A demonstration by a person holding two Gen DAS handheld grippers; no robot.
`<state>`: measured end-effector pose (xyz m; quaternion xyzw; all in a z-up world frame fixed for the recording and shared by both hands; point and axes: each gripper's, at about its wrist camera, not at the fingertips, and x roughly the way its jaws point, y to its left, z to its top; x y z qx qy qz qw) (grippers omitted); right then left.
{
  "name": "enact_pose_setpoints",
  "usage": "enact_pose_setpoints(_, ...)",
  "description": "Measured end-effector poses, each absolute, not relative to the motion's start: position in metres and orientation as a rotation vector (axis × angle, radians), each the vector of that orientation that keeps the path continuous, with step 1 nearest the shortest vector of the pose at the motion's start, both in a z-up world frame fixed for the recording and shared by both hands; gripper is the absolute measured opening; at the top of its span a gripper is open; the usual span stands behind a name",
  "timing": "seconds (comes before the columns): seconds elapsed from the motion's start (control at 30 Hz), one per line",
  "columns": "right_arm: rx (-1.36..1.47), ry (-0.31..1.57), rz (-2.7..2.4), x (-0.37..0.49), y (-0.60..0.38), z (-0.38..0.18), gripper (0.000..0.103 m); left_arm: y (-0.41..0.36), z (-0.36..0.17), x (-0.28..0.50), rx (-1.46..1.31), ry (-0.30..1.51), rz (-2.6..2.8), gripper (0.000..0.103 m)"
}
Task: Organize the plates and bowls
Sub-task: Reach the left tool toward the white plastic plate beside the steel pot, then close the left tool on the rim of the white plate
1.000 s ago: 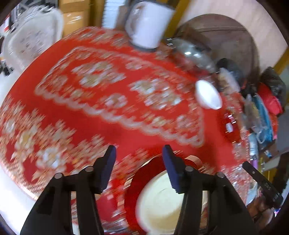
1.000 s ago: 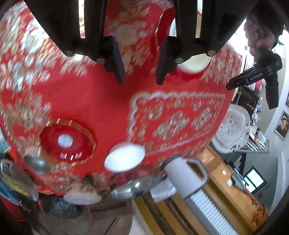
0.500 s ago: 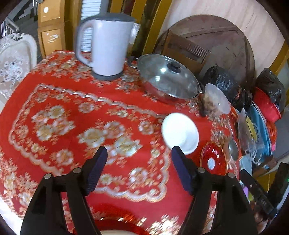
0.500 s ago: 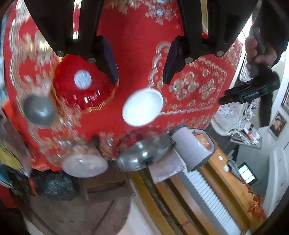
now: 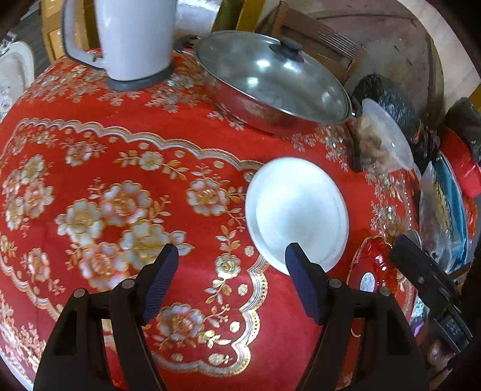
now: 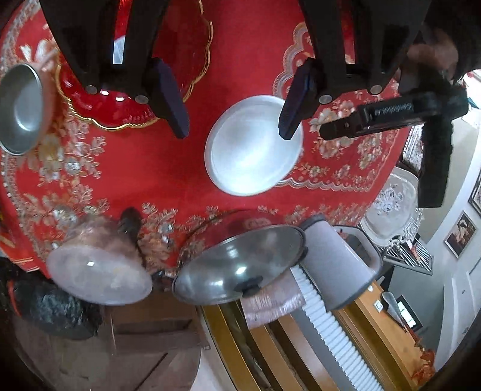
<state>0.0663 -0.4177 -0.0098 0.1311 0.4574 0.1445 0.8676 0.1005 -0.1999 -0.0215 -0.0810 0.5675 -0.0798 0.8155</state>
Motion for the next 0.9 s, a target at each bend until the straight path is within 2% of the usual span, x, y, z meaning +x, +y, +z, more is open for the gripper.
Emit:
enact_pose_setpoints(0.47, 0.220, 1.034, 0.352, 0.101, -0.402, -0.056, 0.063, -0.222, -0.055, 0.122, -0.089, 1.224, -0.155, 0.073)
enact_pose_setpoints(0.67, 0.220, 1.071, 0.344, 0.108, -0.402, -0.070, 0.058, -0.229, -0.065, 0.127, -0.062, 1.257, -0.170, 0.073)
enact_pose_setpoints(0.77, 0.225, 1.083, 0.343, 0.110, -0.402, -0.075, 0.046, -0.232, -0.067, 0.129, -0.041, 1.260, -0.165, 0.073)
enact_pose_setpoints(0.83, 0.231, 1.085, 0.343, 0.110, -0.403, -0.077, 0.033, -0.233, -0.067, 0.130, -0.039, 1.261, -0.160, 0.073)
enact_pose_setpoints(0.9, 0.229, 1.095, 0.340, 0.110, -0.402, -0.079, 0.030, -0.234, -0.068, 0.131, -0.033, 1.260, -0.160, 0.073)
